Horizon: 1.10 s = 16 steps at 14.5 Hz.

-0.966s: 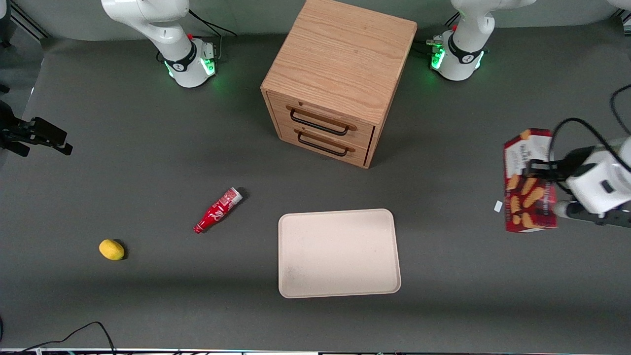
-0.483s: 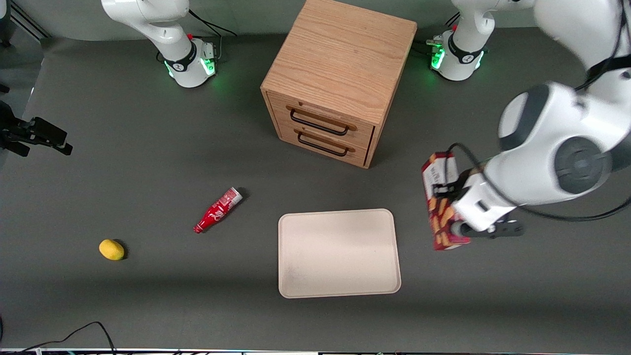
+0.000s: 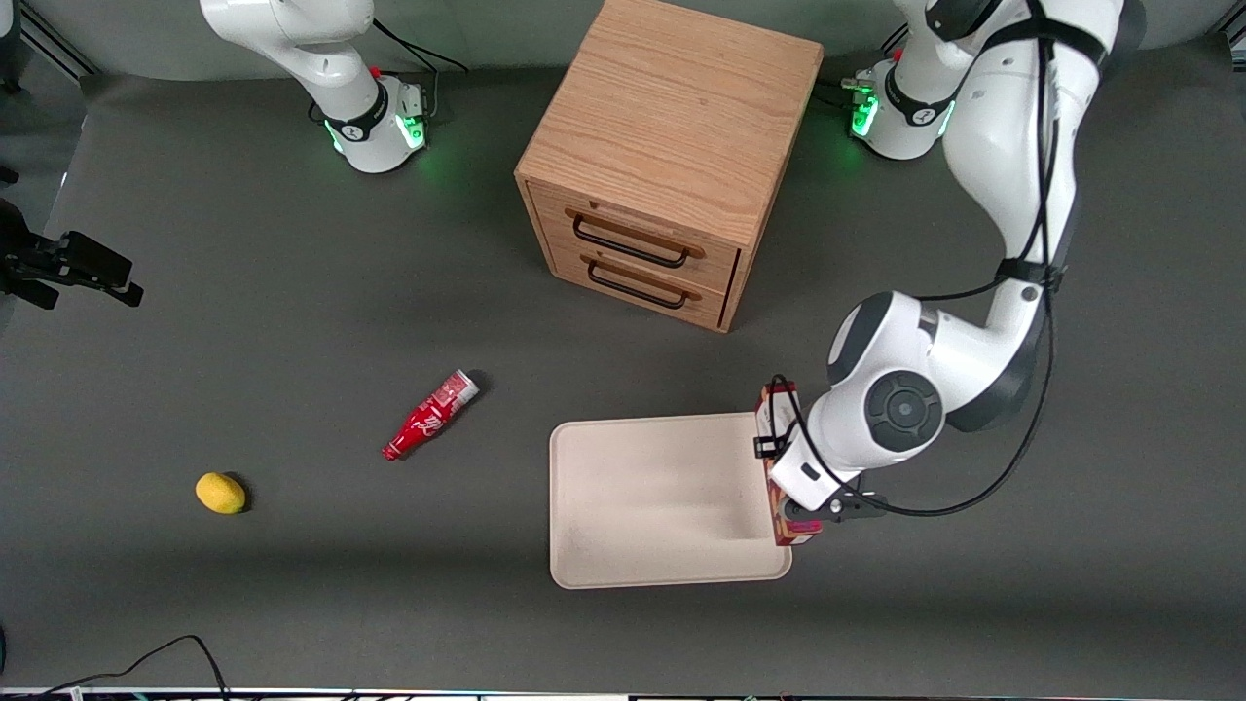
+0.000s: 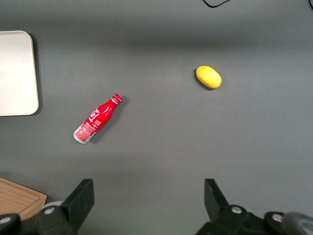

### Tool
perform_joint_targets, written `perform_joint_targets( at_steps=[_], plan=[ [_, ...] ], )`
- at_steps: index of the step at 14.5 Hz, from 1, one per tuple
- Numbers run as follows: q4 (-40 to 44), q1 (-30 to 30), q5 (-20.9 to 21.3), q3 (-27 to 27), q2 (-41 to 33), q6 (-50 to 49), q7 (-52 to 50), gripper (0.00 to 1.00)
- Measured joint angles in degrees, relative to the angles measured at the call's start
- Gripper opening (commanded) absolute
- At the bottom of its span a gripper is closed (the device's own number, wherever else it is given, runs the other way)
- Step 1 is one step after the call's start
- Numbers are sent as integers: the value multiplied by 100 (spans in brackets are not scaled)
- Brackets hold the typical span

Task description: Place red cookie box on tray

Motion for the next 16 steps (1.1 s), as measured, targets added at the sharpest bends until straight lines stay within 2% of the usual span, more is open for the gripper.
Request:
perform_joint_targets(
  at_steps=[7, 11, 13, 14, 16],
  plan=[
    [-18, -180, 469, 1, 477, 643, -352, 0],
    [-34, -225, 498, 2, 537, 688, -397, 0],
    [-45, -225, 498, 5, 537, 688, -397, 93],
    [-66, -224, 503, 11, 538, 688, -397, 100],
    [-112, -222, 504, 26, 538, 689, -399, 100]
  ],
)
